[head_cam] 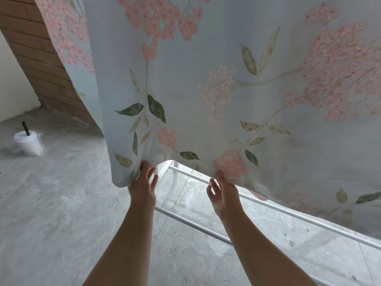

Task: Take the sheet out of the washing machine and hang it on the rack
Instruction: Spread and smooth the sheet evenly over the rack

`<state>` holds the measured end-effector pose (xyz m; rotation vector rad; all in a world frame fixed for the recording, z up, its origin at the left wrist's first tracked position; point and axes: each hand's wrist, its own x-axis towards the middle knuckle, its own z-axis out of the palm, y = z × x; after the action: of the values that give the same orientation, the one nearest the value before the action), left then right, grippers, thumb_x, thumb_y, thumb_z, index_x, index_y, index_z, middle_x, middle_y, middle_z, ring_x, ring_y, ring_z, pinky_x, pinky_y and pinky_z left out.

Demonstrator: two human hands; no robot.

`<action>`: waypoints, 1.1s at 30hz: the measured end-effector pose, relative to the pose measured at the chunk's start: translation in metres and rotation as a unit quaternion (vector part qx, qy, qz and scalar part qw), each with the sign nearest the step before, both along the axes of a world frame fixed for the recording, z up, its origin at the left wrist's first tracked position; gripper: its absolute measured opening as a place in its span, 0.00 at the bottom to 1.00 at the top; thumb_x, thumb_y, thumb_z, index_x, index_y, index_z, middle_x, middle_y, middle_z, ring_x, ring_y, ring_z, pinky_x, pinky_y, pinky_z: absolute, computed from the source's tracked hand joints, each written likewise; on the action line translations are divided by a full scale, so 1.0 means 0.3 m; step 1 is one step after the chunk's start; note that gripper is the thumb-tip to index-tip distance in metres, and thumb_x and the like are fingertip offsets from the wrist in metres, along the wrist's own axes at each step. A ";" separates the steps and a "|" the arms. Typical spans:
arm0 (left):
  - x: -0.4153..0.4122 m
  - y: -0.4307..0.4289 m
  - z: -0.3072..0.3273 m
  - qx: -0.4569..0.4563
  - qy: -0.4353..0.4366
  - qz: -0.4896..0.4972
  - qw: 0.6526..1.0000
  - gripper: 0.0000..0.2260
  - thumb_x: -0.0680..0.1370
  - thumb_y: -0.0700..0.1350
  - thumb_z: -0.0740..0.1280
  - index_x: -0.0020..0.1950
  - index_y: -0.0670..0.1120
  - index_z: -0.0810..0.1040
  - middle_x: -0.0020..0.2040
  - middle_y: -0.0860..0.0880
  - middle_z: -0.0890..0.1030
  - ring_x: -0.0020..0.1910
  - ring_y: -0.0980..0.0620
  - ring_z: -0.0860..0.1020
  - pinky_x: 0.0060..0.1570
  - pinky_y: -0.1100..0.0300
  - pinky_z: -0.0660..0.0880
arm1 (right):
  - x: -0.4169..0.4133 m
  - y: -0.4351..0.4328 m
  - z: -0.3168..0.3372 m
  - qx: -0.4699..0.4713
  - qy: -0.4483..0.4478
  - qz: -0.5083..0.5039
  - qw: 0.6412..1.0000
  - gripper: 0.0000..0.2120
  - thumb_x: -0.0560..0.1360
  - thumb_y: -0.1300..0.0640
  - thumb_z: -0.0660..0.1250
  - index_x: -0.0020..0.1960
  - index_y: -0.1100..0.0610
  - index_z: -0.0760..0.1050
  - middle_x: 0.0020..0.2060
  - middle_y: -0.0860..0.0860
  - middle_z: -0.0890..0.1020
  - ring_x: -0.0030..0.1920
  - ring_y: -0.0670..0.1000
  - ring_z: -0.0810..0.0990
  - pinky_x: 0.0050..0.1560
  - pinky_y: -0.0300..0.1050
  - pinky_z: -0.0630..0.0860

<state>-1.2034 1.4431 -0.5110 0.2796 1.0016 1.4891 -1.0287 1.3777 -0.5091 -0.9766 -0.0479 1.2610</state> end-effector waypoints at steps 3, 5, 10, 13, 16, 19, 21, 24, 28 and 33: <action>-0.012 -0.012 -0.009 0.002 0.064 0.018 0.998 0.15 0.77 0.39 0.66 0.62 0.46 0.68 0.53 0.49 0.78 0.52 0.50 0.78 0.57 0.52 0.73 | 0.000 -0.019 -0.019 -0.004 -0.027 0.004 1.000 0.05 0.75 0.61 0.68 0.49 0.55 0.76 0.45 0.50 0.79 0.46 0.49 0.76 0.43 0.44 0.74; -0.020 -0.012 -0.025 -0.005 0.088 0.026 0.996 0.16 0.77 0.39 0.67 0.63 0.45 0.68 0.54 0.47 0.78 0.51 0.51 0.78 0.57 0.52 0.73 | 0.000 -0.030 -0.030 -0.007 -0.045 0.009 0.999 0.04 0.75 0.61 0.67 0.48 0.54 0.76 0.44 0.50 0.78 0.46 0.49 0.76 0.45 0.44 0.74; -0.022 -0.019 -0.053 -0.038 0.071 0.033 0.996 0.19 0.76 0.41 0.68 0.65 0.42 0.68 0.55 0.48 0.78 0.52 0.50 0.78 0.59 0.53 0.74 | 0.012 -0.049 -0.054 -0.019 -0.061 0.007 0.998 0.03 0.75 0.61 0.67 0.48 0.55 0.76 0.44 0.50 0.79 0.45 0.49 0.76 0.46 0.44 0.74; -0.014 -0.023 -0.049 -0.043 0.037 0.021 0.998 0.16 0.77 0.41 0.67 0.63 0.45 0.69 0.55 0.48 0.77 0.54 0.50 0.77 0.59 0.51 0.73 | 0.020 -0.054 -0.054 -0.019 -0.050 0.012 0.998 0.04 0.75 0.61 0.68 0.49 0.55 0.76 0.44 0.50 0.79 0.44 0.50 0.76 0.44 0.45 0.74; -0.009 -0.018 -0.044 -0.053 0.045 0.028 0.997 0.13 0.77 0.41 0.67 0.60 0.45 0.69 0.54 0.48 0.78 0.53 0.50 0.78 0.58 0.53 0.74 | 0.022 -0.060 -0.057 -0.019 -0.062 0.016 0.998 0.03 0.75 0.61 0.68 0.48 0.55 0.76 0.44 0.50 0.79 0.45 0.49 0.76 0.45 0.45 0.74; 0.004 -0.005 -0.050 -0.079 0.071 0.057 0.993 0.16 0.77 0.42 0.67 0.63 0.40 0.70 0.53 0.47 0.78 0.49 0.52 0.79 0.56 0.55 0.76 | 0.028 -0.065 -0.062 -0.027 -0.079 0.014 0.996 0.03 0.74 0.60 0.68 0.48 0.55 0.76 0.44 0.50 0.79 0.45 0.49 0.76 0.46 0.45 0.74; 0.013 -0.009 -0.054 -0.087 0.063 0.055 0.993 0.16 0.77 0.43 0.67 0.62 0.39 0.70 0.52 0.47 0.79 0.49 0.51 0.79 0.56 0.55 0.75 | 0.033 -0.071 -0.063 -0.034 -0.070 0.018 0.997 0.03 0.74 0.60 0.69 0.48 0.56 0.76 0.44 0.50 0.79 0.45 0.50 0.76 0.44 0.45 0.74; 0.024 -0.017 -0.051 -0.075 0.021 -0.012 0.997 0.17 0.77 0.47 0.67 0.63 0.42 0.72 0.54 0.48 0.79 0.54 0.50 0.78 0.56 0.53 0.74 | 0.047 -0.087 -0.063 -0.031 -0.030 0.029 0.999 0.04 0.73 0.60 0.70 0.47 0.56 0.76 0.43 0.50 0.80 0.44 0.50 0.76 0.38 0.43 0.73; 0.071 -0.023 -0.039 -0.014 0.005 -0.153 0.988 0.18 0.77 0.50 0.65 0.65 0.45 0.72 0.58 0.48 0.78 0.56 0.48 0.76 0.55 0.51 0.71 | 0.093 -0.131 -0.067 -0.027 -0.010 0.002 1.000 0.05 0.71 0.57 0.71 0.46 0.54 0.77 0.42 0.49 0.80 0.42 0.49 0.76 0.30 0.38 0.71; 0.183 -0.091 -0.056 0.004 0.071 -0.275 0.959 0.08 0.76 0.44 0.67 0.53 0.43 0.76 0.53 0.47 0.80 0.56 0.47 0.78 0.52 0.52 0.74 | 0.194 -0.198 -0.073 -0.034 -0.006 -0.059 0.998 0.01 0.75 0.57 0.67 0.46 0.52 0.77 0.41 0.47 0.80 0.39 0.47 0.75 0.25 0.34 0.71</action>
<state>-1.1484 1.4157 -0.5279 0.6239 0.9325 0.9737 -0.9706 1.3184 -0.5309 -1.0310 0.0423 1.1540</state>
